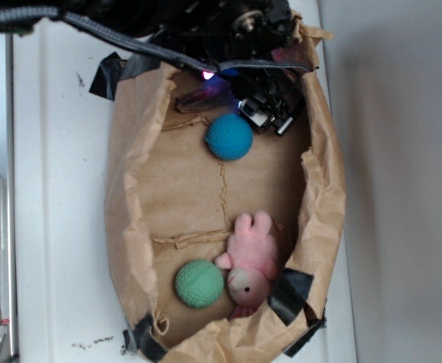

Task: Grab the wood chip.

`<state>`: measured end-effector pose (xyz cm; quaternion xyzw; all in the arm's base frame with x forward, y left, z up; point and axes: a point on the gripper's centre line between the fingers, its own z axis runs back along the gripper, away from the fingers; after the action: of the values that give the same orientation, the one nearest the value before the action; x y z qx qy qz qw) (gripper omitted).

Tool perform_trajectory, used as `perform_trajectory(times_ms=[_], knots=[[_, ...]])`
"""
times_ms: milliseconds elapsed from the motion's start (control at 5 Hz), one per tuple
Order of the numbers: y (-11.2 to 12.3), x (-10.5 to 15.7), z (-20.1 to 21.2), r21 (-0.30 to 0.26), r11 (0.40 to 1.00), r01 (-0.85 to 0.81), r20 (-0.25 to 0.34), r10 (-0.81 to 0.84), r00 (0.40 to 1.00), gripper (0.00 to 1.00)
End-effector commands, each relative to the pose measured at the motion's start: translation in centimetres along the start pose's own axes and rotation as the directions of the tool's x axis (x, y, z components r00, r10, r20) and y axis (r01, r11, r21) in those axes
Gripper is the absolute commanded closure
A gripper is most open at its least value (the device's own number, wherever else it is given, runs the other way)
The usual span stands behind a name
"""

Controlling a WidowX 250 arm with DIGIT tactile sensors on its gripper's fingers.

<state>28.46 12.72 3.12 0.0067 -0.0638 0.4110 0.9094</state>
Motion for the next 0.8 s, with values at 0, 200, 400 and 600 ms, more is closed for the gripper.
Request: perform_trajectory(times_ms=[0,200,400,600], knots=[[0.92,0.19,0.85,0.002,1.0,0.014,0.061,-0.014,0.998,0.0],[0.92,0.0,0.42,0.003,1.0,0.019,0.058,-0.019,0.998,0.33],[0.97,0.08,0.25,-0.001,1.0,0.005,0.056,-0.005,0.998,1.0],[0.89,0.18,0.27,-0.01,1.0,-0.002,0.06,0.002,0.998,1.0]])
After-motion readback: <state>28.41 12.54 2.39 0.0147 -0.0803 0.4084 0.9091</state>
